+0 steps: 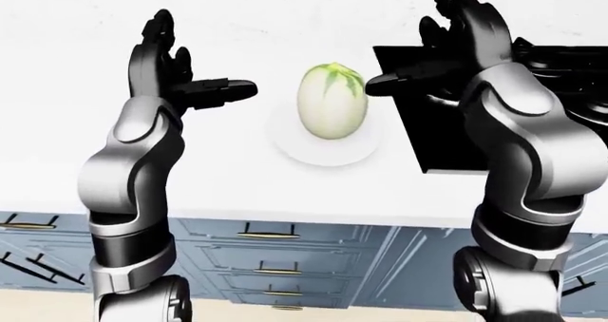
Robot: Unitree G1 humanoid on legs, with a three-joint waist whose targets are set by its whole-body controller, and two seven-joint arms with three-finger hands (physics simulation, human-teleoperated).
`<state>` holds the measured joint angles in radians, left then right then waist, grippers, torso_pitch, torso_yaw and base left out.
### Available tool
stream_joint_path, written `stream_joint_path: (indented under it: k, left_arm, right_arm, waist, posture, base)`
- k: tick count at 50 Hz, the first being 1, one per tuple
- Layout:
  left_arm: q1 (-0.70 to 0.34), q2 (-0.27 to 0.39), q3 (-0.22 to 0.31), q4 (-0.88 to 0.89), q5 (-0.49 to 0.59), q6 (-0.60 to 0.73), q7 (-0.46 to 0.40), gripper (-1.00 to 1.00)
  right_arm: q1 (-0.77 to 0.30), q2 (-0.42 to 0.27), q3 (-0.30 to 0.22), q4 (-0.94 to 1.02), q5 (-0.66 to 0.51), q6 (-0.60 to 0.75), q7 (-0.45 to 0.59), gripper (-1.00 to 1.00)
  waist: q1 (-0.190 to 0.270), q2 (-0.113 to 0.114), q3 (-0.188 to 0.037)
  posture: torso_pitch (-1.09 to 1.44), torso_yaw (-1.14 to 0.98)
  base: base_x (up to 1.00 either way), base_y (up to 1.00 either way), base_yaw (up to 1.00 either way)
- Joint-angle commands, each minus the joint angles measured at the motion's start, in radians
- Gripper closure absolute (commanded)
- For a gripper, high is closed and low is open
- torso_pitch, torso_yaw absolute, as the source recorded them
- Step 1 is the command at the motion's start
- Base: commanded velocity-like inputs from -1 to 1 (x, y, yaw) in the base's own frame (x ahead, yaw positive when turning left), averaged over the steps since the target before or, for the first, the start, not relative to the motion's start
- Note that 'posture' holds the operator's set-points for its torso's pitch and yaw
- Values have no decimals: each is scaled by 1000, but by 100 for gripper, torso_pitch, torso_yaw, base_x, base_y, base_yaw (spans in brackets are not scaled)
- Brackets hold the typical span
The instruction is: Pick the zucchini from the plate and place it in the pan.
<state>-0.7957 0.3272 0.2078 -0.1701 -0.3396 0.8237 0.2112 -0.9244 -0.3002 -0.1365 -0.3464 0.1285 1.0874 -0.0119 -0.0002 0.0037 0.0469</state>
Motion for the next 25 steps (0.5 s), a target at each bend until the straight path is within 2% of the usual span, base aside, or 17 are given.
stream_joint_path:
  k: [1,9,25]
  left_arm:
    - [-33,12,9,-32,0,-31,-1,-100]
    - [-33,19,14,-35,-10,-26,2,-100]
    - [-36,20,12,-42,-12,-18,5,-100]
  right_arm:
    - [-38,4,-7,-13,-2,-17,6,-100]
    - [-40,51,40,38,-36,-49,30,-100]
    - [48,95,63,33,-116,-101,81,-100]
  waist:
    - [0,2,-27]
    - [-1,3,-29]
    - [-1,5,-30]
  posture:
    - [0,0]
    - [0,0]
    - [0,0]
  base:
    - [0,0,0]
    - [0,0,0]
    - [0,0,0]
